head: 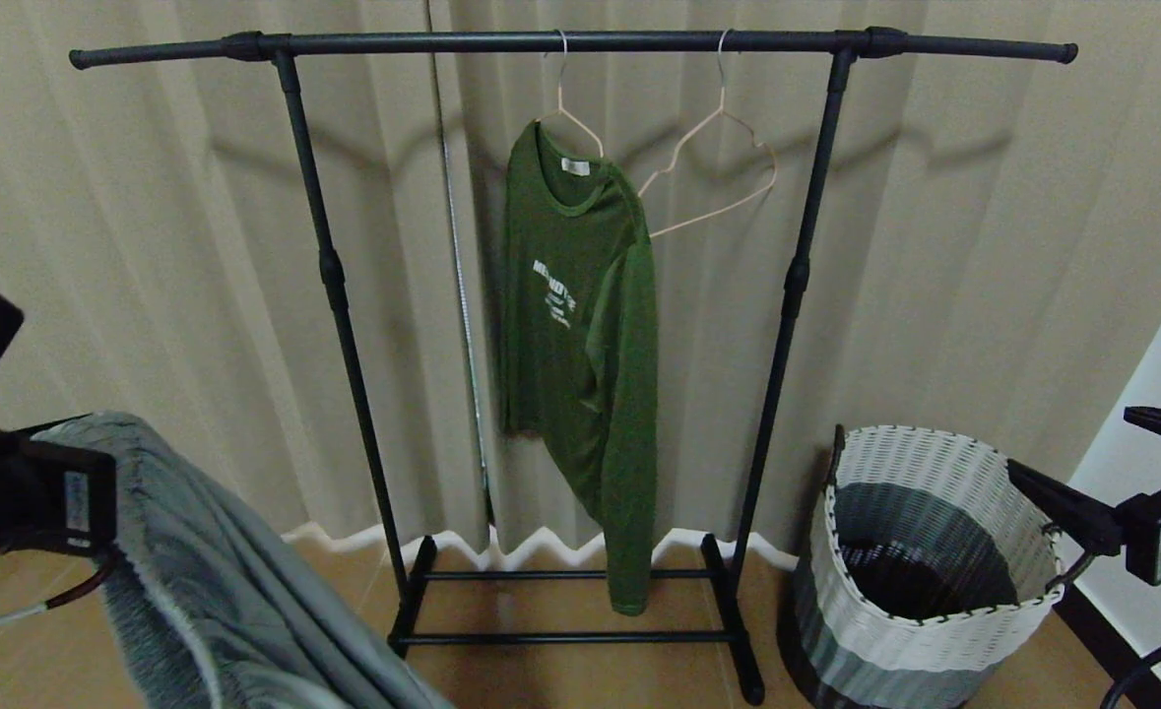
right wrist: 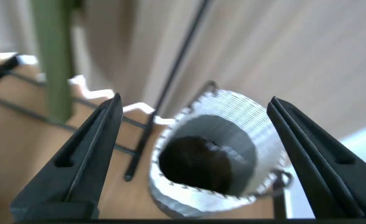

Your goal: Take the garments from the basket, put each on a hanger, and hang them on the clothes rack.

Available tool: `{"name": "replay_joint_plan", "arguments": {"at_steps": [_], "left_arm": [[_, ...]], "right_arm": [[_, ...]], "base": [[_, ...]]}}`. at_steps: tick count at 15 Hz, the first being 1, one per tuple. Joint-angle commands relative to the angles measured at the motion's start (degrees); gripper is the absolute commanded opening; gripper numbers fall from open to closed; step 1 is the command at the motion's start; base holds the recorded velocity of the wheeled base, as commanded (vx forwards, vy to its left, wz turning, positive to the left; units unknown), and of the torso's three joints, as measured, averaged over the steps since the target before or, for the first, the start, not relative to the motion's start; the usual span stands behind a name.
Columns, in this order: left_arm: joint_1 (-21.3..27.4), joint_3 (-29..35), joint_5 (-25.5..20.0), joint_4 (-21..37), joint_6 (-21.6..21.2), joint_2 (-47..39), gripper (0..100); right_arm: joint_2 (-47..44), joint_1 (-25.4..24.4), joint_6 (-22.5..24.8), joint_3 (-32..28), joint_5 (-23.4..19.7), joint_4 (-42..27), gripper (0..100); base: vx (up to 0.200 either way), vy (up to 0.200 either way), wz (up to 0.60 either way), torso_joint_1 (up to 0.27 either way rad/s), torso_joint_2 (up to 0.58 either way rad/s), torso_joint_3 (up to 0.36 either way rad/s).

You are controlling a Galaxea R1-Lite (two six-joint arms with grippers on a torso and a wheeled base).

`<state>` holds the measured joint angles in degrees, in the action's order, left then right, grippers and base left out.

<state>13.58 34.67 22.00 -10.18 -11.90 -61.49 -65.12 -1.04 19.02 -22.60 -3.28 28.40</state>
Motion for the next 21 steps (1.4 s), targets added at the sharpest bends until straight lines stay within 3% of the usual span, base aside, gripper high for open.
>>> {"name": "replay_joint_plan", "arguments": {"at_steps": [1, 3, 8, 11, 21], "left_arm": [[-8.0, -7.7, -2.0, 0.1, -0.2, 9.3, 0], [-10.3, -11.0, -4.0, 0.2, -0.1, 13.1, 0], [-9.9, -12.6, -4.5, 0.2, 0.2, 14.2, 0], [-10.0, -12.9, -10.2, -0.1, 0.2, 14.6, 0], [-9.8, -18.8, -14.4, -0.4, 0.6, 17.4, 0]], "right_arm": [[2.0, 0.9, 0.0, 9.8, 3.4, 7.0, 100], [2.2, 0.9, 0.0, 12.8, 3.4, 11.1, 100], [1.7, 1.0, -0.3, 13.3, 3.0, 11.5, 100], [1.1, 1.0, -0.3, 13.1, 3.0, 11.5, 100], [0.1, 1.3, -0.4, 10.4, 3.1, 11.5, 100]], "base": [[0.0, 0.0, 0.0, 0.0, 0.0, 0.0], [0.0, 0.0, 0.0, 0.0, 0.0, 0.0], [0.0, 0.0, 0.0, 0.0, 0.0, 0.0], [0.0, 0.0, 0.0, 0.007, -0.04, -0.037], [0.0, 0.0, 0.0, 0.099, -0.41, -0.317]]}}
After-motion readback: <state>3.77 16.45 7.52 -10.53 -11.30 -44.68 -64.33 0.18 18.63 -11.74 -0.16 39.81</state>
